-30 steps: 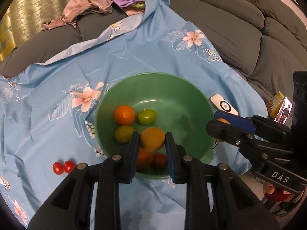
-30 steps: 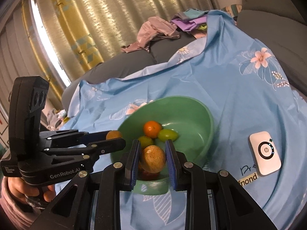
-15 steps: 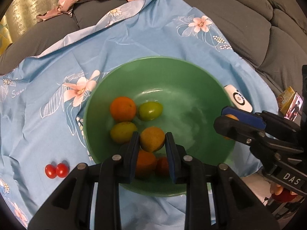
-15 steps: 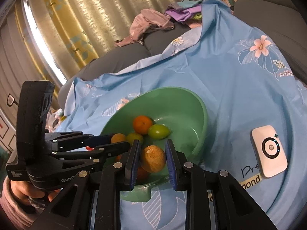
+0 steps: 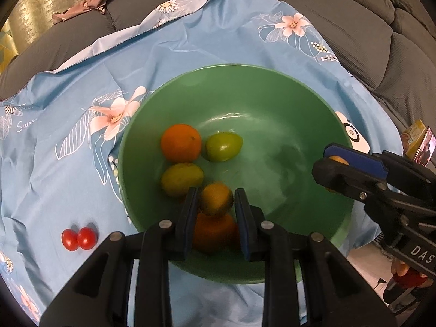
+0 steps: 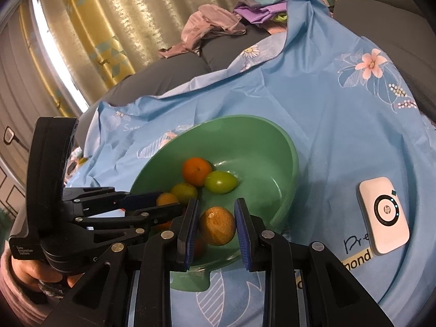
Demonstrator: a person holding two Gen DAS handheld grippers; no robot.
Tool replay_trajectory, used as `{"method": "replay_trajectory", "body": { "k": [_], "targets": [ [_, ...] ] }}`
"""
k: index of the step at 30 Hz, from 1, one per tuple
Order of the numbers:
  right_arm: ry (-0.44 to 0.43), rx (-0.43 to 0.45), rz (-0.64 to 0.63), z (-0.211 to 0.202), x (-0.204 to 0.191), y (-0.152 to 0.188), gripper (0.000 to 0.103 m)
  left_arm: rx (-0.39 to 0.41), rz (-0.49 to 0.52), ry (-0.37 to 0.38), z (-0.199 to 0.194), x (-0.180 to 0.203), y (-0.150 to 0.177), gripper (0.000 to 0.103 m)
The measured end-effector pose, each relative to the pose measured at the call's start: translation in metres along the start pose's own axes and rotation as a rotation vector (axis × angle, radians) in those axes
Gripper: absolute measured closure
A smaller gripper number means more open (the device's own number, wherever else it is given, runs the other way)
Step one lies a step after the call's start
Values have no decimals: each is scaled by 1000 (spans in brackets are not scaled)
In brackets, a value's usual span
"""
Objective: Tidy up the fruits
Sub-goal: 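Move the right gripper back toward the two red cherry tomatoes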
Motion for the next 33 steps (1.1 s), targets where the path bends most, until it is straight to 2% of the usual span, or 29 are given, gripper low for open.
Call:
{"method": "replay_trajectory", "body": {
  "k": [1,3,4,13,15,23,33],
  "targets": [
    [2,-2,0,0,-1,0,75,1,-2,-4,0,0,0,69],
    [8,-6,1,1,-2,-1,75,3,-4,-11,-2,-1,0,51],
    [6,-9,2,0,-3,-1,74,4,-3,-20,-3,-2,0,47],
    [41,1,-7,-11,-5,-2,66,57,-13,-34,-31,-3,6,33],
    [52,-2,-12,-13,-7,-1,66,70,-24,-59,-40,-8,9,18],
    [67,10,-51,-27,-25,1,66,113,-99,-86,-72,-31,33,18],
    [55,22,-137,-39,-64,6,66,129,-229,-114,-99,-69,83,18]
  ]
}}
Point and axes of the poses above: each gripper's, at about its wrist camera, not at the fingertips, and z roughly the way its jaws point, x to its right, y to its underside, the point moved 6 cm from there along z, roughly the way its jaws point, and after that the axes turned 13 degrees about y, right-handed, at the moved point
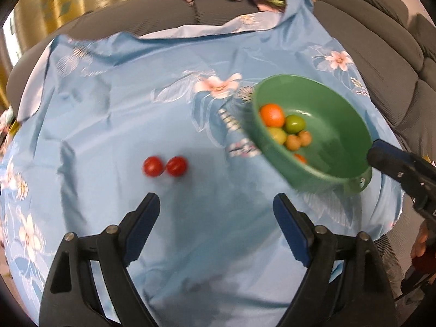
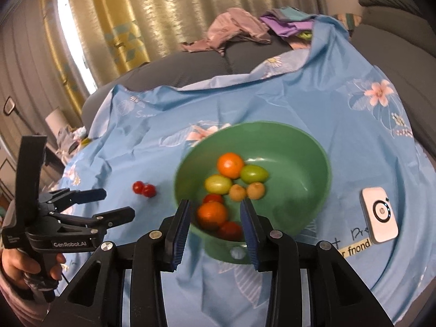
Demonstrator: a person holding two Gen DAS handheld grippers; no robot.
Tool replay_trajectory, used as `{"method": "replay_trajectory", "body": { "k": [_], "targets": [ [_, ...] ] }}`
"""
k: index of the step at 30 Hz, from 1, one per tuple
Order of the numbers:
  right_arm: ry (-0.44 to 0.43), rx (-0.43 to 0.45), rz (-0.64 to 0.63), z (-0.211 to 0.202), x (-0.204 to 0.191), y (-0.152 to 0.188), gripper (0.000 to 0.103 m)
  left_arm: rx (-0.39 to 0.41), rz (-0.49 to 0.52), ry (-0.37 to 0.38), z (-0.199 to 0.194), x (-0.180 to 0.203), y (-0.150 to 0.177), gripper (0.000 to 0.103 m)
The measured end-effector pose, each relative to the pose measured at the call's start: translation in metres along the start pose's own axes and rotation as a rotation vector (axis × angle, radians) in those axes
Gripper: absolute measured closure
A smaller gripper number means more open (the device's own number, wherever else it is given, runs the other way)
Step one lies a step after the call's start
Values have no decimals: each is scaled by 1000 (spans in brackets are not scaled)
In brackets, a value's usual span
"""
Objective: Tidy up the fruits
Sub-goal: 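Move the right gripper back toward the two red cherry tomatoes, then grasp a red cherry tomato with the right gripper while the left grasps the other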
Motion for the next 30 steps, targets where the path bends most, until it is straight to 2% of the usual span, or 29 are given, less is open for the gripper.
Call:
{"method": "replay_trajectory", "body": {
  "k": [16,30],
  "targets": [
    [-73,-23,-154,1,-77,7,66,27,-124,3,-25,-57,37,18],
    [-163,-92,-285,41,-147,15,66,51,-184,12,-25,-105,41,18]
  ]
}}
Point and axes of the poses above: each gripper's, at about its wrist camera, not at the fingertips, and z roughly the way its jaws point, x to its right, y to its underside, the point moved 6 cm from there along z, roughly the way its jaws point, and after that the axes turned 13 degrees about y, right-handed, at the moved point
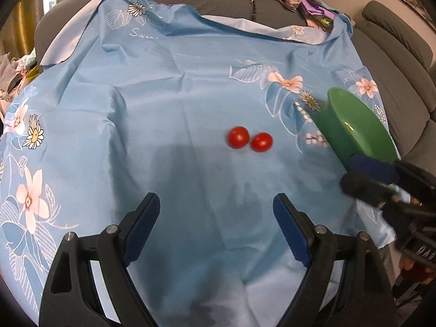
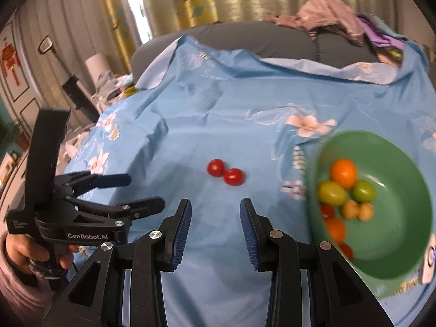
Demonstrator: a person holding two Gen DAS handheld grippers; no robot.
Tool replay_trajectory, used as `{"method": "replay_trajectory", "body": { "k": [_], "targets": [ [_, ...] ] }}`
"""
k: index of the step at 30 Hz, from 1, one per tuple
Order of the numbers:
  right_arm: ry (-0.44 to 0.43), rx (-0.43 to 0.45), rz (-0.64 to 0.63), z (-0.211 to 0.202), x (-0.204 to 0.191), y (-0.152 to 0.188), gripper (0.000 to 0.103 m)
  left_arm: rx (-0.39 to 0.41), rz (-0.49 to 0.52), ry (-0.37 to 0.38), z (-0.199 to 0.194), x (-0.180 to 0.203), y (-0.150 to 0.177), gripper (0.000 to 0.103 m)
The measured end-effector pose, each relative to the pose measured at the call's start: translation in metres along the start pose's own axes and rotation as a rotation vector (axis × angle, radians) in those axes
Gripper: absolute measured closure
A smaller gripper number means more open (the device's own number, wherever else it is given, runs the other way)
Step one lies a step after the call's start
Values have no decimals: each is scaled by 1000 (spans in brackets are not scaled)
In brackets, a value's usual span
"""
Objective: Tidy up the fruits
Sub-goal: 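Grasp a red cherry tomato with the right gripper while the left grasps the other, then drop both cherry tomatoes into the green bowl with both grippers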
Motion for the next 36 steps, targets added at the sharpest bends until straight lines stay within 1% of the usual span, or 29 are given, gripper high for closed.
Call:
{"method": "replay_trajectory", "body": {
  "k": [5,10,13,16,18,22,23,24,26,29,31,33,34,35,36],
  "targets": [
    [8,-54,-54,41,-15,-5,66,10,-15,2,3,-18,-8,18],
    [94,-107,-107,83,-13,-12,66,13,-6,19,6,-28,-18,18],
    [104,-141,-128,104,-15,-15,66,6,6,35,12,-28,-24,18],
    [115,-153,-153,114,-17,-17,66,-4,21,51,19,-26,-30,18],
    [104,-170,-155,121,-17,-17,66,-8,29,56,23,-25,-34,18],
    [79,-162,-144,122,-12,-23,66,-21,31,72,33,-26,-40,19],
    [71,-163,-140,123,-12,-23,67,-24,31,75,35,-25,-41,19],
    [69,-163,-137,124,-10,-24,71,-28,31,77,38,-25,-43,19],
    [62,-162,-129,124,-8,-23,71,-37,36,86,44,-23,-46,19],
    [43,-164,-101,117,-6,-19,72,-44,55,113,52,-14,-52,23],
    [18,-157,-85,107,-5,-14,72,-52,79,116,61,-7,-57,26],
    [3,-147,-73,96,-3,-8,72,-71,88,106,70,-2,-58,36],
    [-2,-146,-70,91,-2,-4,72,-86,100,103,76,1,-58,39],
    [-9,-143,-63,87,0,-1,72,-100,115,93,82,3,-56,45],
    [-17,-140,-54,83,2,2,72,-114,131,81,87,5,-54,48]
  ]
}}
Point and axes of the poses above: each gripper's, at about its wrist camera, not at the fingertips, and z roughly the way its jaws point, x to its right, y to its underside, the point moved 6 cm from there along z, roughly the way its jaws point, and after that the axes turned 13 degrees about y, right-handed, at the moved point
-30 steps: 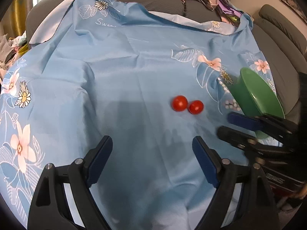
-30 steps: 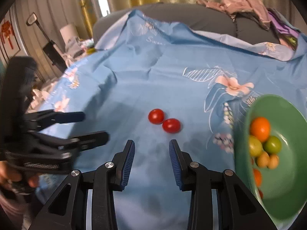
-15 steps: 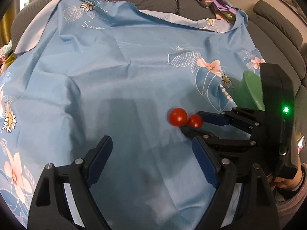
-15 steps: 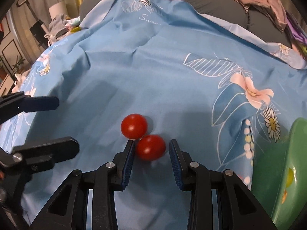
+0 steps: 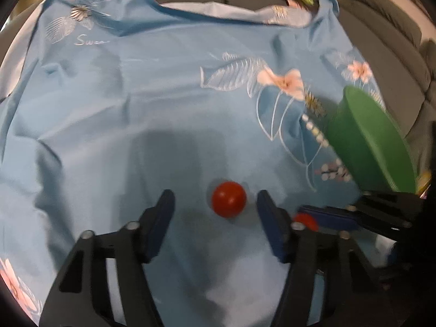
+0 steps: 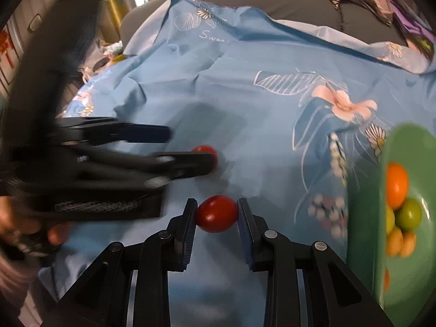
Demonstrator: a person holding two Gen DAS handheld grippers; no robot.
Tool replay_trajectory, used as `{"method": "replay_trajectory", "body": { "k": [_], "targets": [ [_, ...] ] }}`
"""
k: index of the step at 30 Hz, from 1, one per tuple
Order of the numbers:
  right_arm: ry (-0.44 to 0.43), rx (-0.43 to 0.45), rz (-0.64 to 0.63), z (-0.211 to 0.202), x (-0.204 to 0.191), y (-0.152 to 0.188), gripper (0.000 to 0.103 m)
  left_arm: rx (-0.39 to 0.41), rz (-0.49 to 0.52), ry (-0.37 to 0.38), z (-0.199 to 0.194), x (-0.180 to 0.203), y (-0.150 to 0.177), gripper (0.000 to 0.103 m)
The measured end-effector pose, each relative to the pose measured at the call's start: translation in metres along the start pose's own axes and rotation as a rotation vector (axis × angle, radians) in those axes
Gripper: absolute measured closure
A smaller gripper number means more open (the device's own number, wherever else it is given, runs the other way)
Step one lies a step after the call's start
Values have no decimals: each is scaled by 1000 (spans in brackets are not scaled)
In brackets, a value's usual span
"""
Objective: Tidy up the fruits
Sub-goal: 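Drop both cherry tomatoes into the green bowl with both grippers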
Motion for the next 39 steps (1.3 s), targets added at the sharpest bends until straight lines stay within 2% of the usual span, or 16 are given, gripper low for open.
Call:
{"method": "replay_trajectory", "body": {
  "k": [2,4,5,7,12,16,22,27,32,39],
  "targets": [
    [-6,4,8,-4,2,5,72,-17,18,-12,7,2,1,50],
    [-17,10,14,-8,3,9,72,-15,16,-23,8,2,-1,60],
    [-19,13,14,-10,2,10,72,-10,12,-12,8,2,-3,72],
    [-25,22,23,-13,3,11,72,-21,13,-27,11,1,-4,77],
    [-34,53,46,-23,7,11,72,-22,10,-51,12,3,-3,76],
    [-43,108,59,-45,11,7,72,6,4,-33,-4,15,-5,76],
    [-22,194,103,-79,33,1,72,78,70,2,-40,57,-14,76],
    [10,234,141,-99,53,8,72,106,129,30,-52,95,-22,76],
    [45,261,196,-115,79,16,72,114,194,63,-48,131,-32,76],
    [109,260,275,-127,124,37,72,71,263,104,-19,176,-39,76]
  ]
}}
Point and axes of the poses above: each gripper's, at about its wrist camera, not at the fingertips, and z roughly the way its jaws point, x to its right, y to its underside, the point moved 6 cm from there along z, roughly the way its jaws point, and after that the axes turned 13 degrees about y, right-handed, at the moved point
